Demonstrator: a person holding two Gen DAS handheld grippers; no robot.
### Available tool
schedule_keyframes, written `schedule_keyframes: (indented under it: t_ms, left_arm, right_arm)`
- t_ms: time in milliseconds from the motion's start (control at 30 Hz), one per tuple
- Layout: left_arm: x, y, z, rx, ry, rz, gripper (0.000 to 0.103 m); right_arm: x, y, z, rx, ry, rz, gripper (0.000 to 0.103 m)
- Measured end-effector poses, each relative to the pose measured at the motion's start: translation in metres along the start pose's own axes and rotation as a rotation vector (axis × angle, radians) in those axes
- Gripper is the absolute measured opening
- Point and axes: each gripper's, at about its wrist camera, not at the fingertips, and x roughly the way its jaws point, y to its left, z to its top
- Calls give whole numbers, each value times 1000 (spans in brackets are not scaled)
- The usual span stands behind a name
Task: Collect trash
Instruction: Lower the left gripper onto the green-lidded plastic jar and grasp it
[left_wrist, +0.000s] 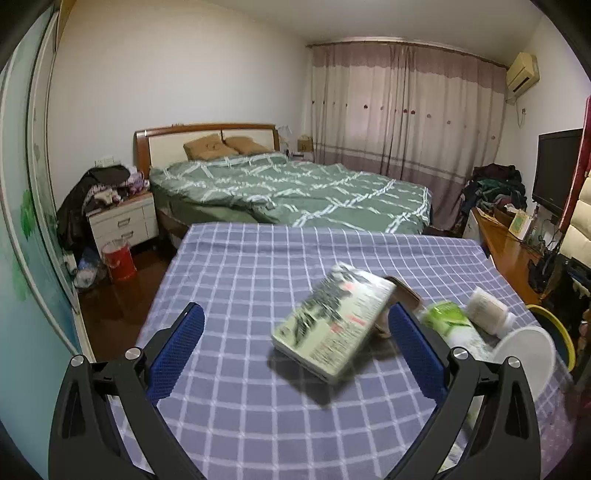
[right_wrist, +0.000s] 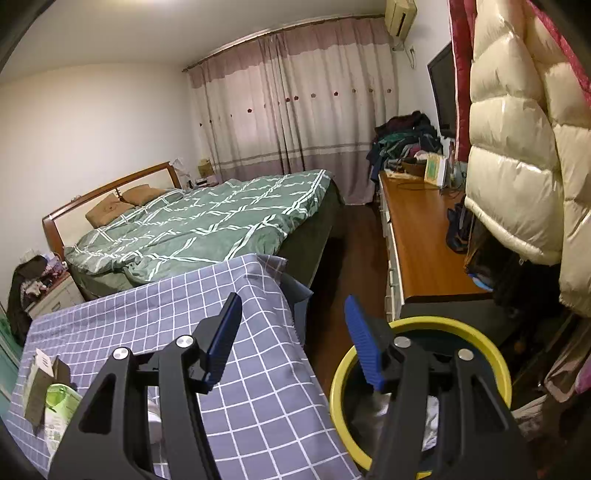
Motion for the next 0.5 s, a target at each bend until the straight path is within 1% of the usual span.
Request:
schedule_keyframes:
  t_ms: [67, 167, 200, 300, 400, 500]
  left_arm:
    - [-7, -10, -7, -16, 36, -9, 98]
    - [-19, -30, -23, -17, 83, 34, 98]
    - [-25, -37, -29, -21, 91, 45, 98]
    - [-42, -56, -42, -26, 105, 89, 98]
    - [-47, -69, -54, -30, 127, 100, 98]
    - [-42, -77, -67, -27, 174, 120, 98]
  right_arm:
    - [-2, 3, 0, -15, -10, 0, 56]
    - [-3, 5, 0, -18, -12, 10, 59]
    - [-4, 5, 0, -17, -13, 13, 61]
    - [-6, 5, 0, -11, -13, 29, 61]
    - [-8, 7, 0, -15, -14, 46, 61]
    - [-8, 9, 0, -24, -7, 56, 61]
